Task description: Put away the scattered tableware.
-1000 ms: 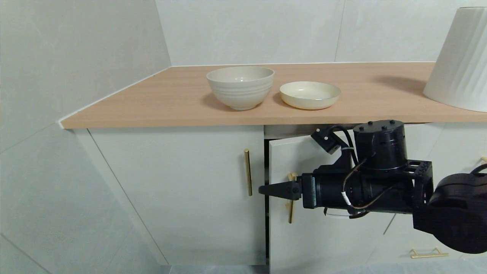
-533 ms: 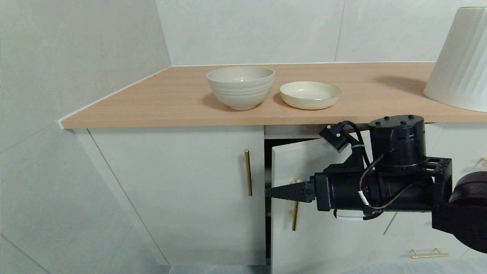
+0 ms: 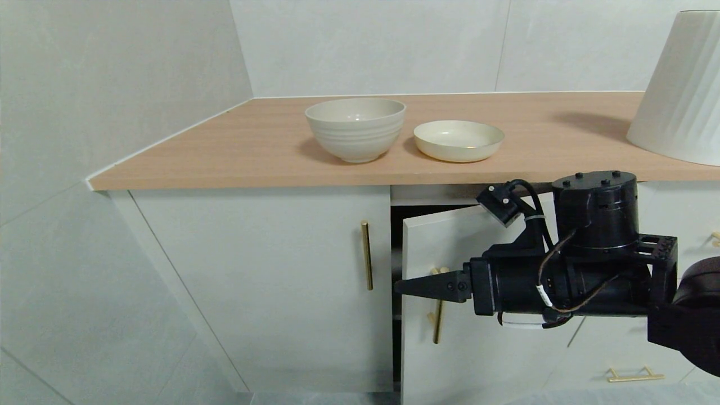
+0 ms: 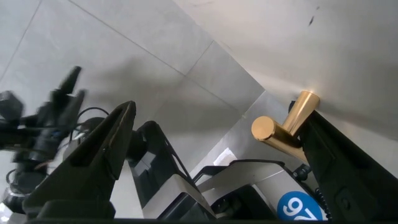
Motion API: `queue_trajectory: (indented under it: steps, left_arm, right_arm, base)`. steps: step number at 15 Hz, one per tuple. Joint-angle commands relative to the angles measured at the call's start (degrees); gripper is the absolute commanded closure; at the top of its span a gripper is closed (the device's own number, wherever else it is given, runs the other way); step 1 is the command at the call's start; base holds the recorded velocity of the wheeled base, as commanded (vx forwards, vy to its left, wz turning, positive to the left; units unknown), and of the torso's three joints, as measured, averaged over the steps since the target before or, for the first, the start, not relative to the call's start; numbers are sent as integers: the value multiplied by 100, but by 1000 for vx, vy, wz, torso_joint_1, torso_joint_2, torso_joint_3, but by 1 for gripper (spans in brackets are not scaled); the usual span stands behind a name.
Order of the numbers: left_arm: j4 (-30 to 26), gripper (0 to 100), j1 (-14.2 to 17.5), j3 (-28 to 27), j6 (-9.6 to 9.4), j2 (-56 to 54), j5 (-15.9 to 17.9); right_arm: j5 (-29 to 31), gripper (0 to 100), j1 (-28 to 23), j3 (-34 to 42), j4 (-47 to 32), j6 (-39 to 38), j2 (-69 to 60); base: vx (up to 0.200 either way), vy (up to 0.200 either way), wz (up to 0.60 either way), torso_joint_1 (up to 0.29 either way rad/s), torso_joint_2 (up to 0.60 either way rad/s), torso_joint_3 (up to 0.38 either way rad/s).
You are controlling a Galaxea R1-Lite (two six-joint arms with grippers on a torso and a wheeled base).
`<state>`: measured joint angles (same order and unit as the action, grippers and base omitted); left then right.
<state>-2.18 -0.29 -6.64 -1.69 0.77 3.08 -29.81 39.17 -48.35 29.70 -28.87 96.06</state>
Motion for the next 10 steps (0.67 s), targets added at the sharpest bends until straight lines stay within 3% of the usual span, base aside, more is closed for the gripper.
queue_trajectory:
  steps: [1,3,5,6,7,9,10]
  left_arm:
    - [-749,0,-15,-1269,-68,890,720]
    - [-933,0,-32,-2210,-33,2261,1405]
    - [-916,0,-41,-2755,-41,3579,2109]
    - [-916,0,-41,-2755,-41,3579,2109]
    - [-784,0,-59,-2904,-68,4608,2486]
    - [-379,0,-270,-2711,-24,5443,2513]
    - [-195,0,-445,-2544,99,5698,2522]
  right_arm:
    - [1,0,3,10,19,-5,-70]
    - [10,0,12,10,19,4,-70]
    - [10,0,12,36,36,4,-79]
    - [10,0,12,36,36,4,-79]
    - [10,0,12,36,36,13,-88]
    - [10,0,12,36,36,13,-79]
    - [10,0,12,36,36,13,-88]
  base:
    - [0,0,0,0,0,0]
    - [0,0,0,0,0,0]
    - [0,0,0,0,0,0]
    - [0,0,0,0,0,0]
    - [0,0,0,0,0,0]
    - [0,0,0,0,0,0]
    - [0,0,0,0,0,0]
